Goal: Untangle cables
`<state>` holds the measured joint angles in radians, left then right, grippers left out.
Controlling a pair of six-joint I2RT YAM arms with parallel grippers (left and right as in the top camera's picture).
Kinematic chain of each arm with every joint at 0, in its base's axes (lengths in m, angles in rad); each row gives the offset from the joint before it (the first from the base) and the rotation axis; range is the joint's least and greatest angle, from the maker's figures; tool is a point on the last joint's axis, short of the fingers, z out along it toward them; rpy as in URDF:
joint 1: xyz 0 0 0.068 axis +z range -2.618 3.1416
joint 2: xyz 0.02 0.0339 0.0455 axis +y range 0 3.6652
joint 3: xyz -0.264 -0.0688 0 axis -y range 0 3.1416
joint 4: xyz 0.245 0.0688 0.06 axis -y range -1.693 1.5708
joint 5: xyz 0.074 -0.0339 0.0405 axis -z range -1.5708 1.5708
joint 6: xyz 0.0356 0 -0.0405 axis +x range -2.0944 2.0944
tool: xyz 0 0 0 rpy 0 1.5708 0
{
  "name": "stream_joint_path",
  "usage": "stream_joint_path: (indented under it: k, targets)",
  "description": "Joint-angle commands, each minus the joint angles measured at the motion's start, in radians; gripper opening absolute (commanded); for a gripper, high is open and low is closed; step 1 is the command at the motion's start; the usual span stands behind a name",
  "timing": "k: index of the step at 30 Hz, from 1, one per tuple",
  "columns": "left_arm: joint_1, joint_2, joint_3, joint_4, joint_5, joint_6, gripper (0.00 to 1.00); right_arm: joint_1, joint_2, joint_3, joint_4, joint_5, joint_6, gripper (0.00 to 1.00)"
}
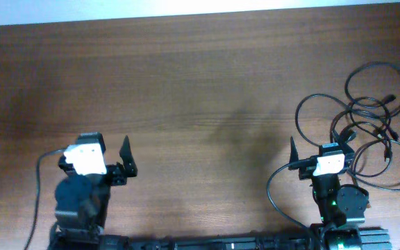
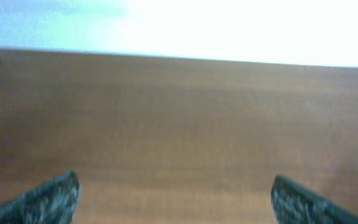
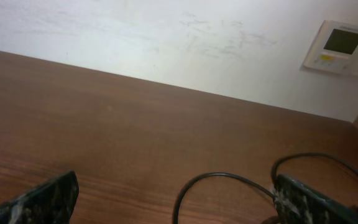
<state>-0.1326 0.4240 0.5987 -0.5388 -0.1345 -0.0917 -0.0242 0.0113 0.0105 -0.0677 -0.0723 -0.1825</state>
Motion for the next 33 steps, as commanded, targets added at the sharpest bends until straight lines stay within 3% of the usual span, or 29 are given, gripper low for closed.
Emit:
stream_joint_path:
  k: [1, 7, 13, 17, 23, 33]
  targets:
    - [-0.005, -0.118, -0.19, 0.191, 0.037, -0.006, 0.99, 0.005, -0.008, -0.005, -0.005, -0.006, 0.003, 0.98]
    - [-0.003, -0.31, -0.418, 0.493, 0.04, -0.005, 0.99, 0.005, -0.008, -0.005, -0.005, -0.006, 0.003, 0.98]
    - [0.009, -0.39, -0.589, 0.751, 0.041, -0.005, 0.99, 0.005, -0.008, -0.005, -0.005, -0.006, 0.003, 0.98]
    - [0.044, -0.42, -0.59, 0.707, 0.049, 0.004, 0.99, 0.005, -0.008, -0.005, -0.005, -0.006, 0.003, 0.99]
    - [0.044, -0.42, -0.59, 0.459, 0.181, 0.106, 0.99, 0.005, -0.008, -0.005, -0.005, -0.006, 0.003, 0.99]
    - [0.044, -0.419, -0.589, 0.462, 0.198, 0.104, 0.99, 0.005, -0.008, -0.005, -0.005, -0.006, 0.003, 0.99]
